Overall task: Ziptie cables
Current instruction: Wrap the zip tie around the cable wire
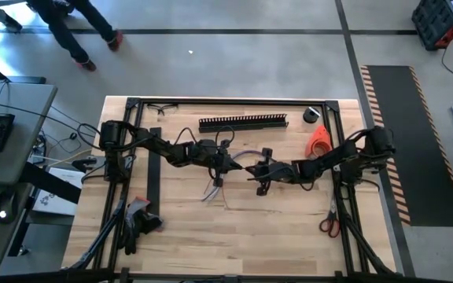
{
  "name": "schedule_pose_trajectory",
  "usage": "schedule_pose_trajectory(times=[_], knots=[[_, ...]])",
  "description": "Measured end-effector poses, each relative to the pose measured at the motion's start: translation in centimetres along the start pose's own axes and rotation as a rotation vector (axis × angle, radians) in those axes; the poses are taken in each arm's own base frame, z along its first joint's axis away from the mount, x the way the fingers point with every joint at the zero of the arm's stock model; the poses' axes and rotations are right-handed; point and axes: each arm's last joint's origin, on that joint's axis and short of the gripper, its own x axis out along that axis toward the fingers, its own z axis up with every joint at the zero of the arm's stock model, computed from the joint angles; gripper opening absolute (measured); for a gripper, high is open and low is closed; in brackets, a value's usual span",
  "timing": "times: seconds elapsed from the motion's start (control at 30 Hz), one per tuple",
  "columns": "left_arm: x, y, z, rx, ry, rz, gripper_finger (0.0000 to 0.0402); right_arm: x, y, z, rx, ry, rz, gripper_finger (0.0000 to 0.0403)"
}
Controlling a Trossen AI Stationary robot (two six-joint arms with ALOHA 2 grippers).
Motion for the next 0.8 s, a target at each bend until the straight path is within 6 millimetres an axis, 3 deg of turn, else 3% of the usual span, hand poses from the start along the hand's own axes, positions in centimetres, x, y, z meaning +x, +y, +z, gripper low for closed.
schedule_pose_trajectory(times=[0.13,0.47,0.6,0.8], knots=[[0.01,0.02,0.03,0.005,-0.002,0.007,0.0027,0.00,-0.02,0.11,0.096,-0.011,-0.001,0.0002],[0.01,0.09,0.03,0.041,-0.001,0.013,0.0150,0.00,-0.04,0.17,0.176,-0.017,-0.002,0.0001],[0.01,0.08,0.05,0.070,0.001,0.024,0.0155,-0.01,-0.08,0.37,0.185,-0.037,-0.004,0.0000],[0.17,0.03,-0.22,0.087,0.009,0.025,0.0115,-0.02,-0.12,0.60,0.200,-0.060,-0.002,0.0000]])
